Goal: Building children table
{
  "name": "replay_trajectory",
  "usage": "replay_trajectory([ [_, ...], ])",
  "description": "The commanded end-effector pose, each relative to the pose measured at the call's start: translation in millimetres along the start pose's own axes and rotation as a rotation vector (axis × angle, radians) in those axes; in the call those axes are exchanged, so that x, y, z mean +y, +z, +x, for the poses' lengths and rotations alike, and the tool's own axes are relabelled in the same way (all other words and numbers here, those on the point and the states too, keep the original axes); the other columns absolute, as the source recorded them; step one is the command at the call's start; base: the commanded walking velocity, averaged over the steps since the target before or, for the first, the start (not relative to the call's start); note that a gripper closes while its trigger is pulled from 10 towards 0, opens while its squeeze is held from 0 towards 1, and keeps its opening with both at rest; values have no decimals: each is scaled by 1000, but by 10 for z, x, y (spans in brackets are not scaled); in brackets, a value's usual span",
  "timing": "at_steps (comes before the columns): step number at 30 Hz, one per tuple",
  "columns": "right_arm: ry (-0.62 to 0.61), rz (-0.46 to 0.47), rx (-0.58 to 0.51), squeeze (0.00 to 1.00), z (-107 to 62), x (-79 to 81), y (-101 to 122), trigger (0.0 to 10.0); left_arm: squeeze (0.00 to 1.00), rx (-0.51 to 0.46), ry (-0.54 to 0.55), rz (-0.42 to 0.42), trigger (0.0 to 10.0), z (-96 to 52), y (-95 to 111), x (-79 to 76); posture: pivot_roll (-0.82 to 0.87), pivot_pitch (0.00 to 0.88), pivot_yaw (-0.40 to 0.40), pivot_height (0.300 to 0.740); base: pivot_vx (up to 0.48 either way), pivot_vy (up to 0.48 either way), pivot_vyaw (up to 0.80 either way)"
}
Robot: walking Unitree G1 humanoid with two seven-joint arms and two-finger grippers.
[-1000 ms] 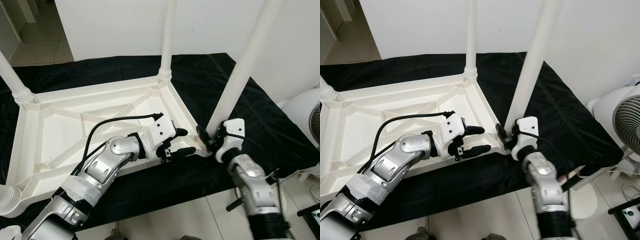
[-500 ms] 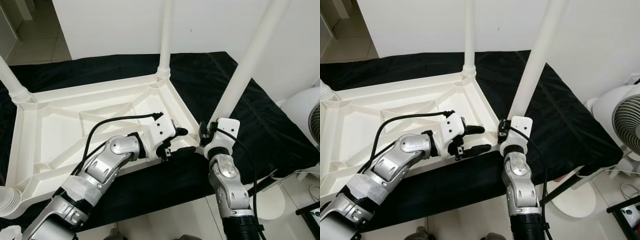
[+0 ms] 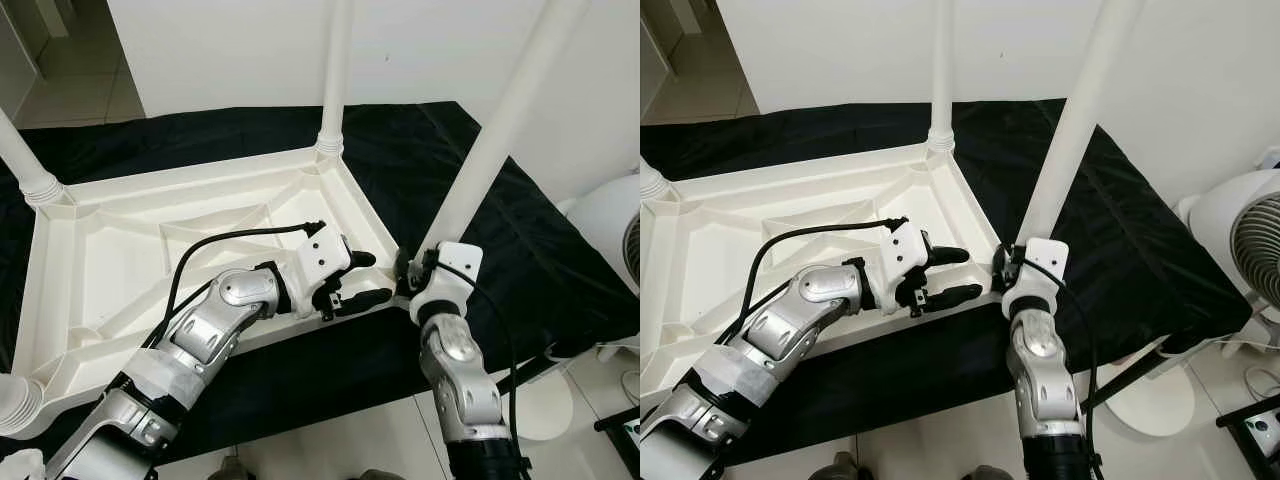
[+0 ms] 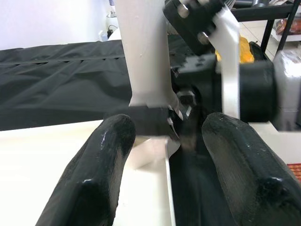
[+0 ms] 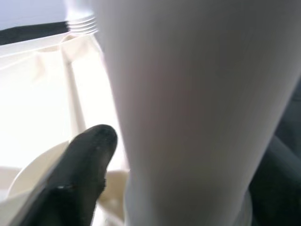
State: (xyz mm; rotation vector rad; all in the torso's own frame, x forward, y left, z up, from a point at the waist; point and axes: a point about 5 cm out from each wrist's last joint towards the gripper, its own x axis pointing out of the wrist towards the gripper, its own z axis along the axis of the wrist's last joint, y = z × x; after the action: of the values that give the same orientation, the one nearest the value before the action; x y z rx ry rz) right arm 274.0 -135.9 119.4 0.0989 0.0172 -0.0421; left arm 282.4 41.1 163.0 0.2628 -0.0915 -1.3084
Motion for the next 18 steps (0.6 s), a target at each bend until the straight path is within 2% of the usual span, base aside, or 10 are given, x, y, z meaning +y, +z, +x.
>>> replay_trajectory([
  [1,64,19,-9,1000,-36,-32,-3,10000,0,2,-110,19,10000,-1,21,-30,-25,0,-11,740,0,0,0],
  [4,84,14,-4,1000,-48,-62,-16,10000,0,1,-111,19,10000,-3,22,-35,-24,0,-11,740,0,0,0],
  [5,154,-44,-14,0,-75,-141,-10,10000,0,-1,-114,17,10000,-5,22,-48,-24,0,-15,740,0,0,0],
  [6,154,-44,-14,0,-75,-141,-10,10000,0,-1,-114,17,10000,-5,22,-48,-24,0,-15,740,0,0,0],
  [8,261,-117,-10,0,-99,-299,5,10000,0,-4,-118,12,10000,-3,22,-65,-25,0,-15,740,0,0,0],
  [9,261,-117,-10,0,-99,-299,5,10000,0,-4,-118,12,10000,-3,22,-65,-25,0,-15,740,0,0,0],
  [10,312,-150,-11,0,-82,-394,48,10000,0,-5,-119,12,10000,2,22,-67,-26,0,-17,740,0,0,0],
  [16,383,-194,-23,0,-36,-440,123,10000,0,-6,-121,13,10000,9,22,-67,-29,0,-16,740,0,0,0],
  [18,447,-240,-33,0,33,-451,181,10000,0,-8,-123,15,10000,16,26,-66,-28,0,-17,740,0,0,0],
])
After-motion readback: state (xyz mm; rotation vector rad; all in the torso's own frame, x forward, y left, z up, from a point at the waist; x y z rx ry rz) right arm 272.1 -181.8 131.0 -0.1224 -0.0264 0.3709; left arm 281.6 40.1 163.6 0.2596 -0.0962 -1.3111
